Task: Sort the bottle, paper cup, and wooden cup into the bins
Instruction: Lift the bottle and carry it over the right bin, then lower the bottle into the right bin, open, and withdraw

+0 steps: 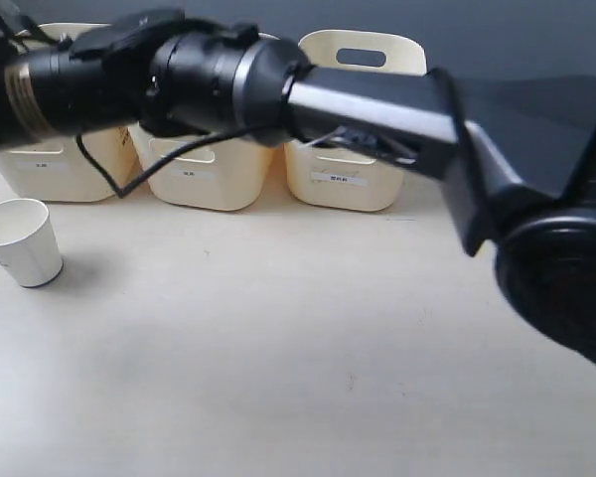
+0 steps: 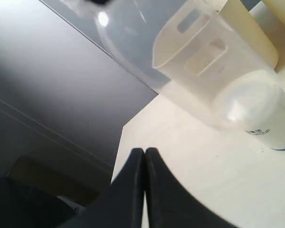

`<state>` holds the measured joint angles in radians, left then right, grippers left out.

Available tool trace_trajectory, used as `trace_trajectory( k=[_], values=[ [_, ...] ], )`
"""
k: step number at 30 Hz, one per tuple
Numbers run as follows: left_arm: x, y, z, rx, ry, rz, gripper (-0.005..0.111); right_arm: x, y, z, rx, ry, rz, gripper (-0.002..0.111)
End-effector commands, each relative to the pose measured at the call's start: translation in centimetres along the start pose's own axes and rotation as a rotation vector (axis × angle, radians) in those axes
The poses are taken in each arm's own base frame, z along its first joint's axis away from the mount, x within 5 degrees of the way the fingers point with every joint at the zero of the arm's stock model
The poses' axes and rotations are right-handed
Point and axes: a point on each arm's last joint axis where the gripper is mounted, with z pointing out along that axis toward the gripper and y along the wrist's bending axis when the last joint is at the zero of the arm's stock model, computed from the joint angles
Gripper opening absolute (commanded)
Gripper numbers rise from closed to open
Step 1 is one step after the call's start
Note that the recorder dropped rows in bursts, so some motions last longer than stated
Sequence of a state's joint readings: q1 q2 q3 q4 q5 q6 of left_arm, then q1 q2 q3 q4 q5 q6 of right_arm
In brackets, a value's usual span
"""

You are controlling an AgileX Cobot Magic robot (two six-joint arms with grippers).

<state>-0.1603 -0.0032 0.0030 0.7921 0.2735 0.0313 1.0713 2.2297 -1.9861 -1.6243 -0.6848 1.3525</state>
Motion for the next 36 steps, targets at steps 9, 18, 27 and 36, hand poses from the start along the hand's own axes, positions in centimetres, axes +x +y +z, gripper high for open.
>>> trace_trajectory(
  k=[9,18,27,36],
  values=[
    [-0.1,0.1,0.0,0.000,-0.006,0.000,0.000,-6.8,-5.2,-13.0,0.442,0.028,-0.023,-0.001],
    [-0.1,0.1,0.0,0.000,-0.006,0.000,0.000,-4.9,-3.7,-21.2,0.588,0.051,-0.020,-0.001],
    [-0.1,0.1,0.0,0.000,-0.008,0.000,0.000,0.8,-4.0,-29.3,0.841,-0.068,0.063,-0.001],
    [-0.1,0.1,0.0,0.000,-0.008,0.000,0.000,7.5,-7.9,-34.5,1.040,-0.132,0.129,-0.001]
  ],
)
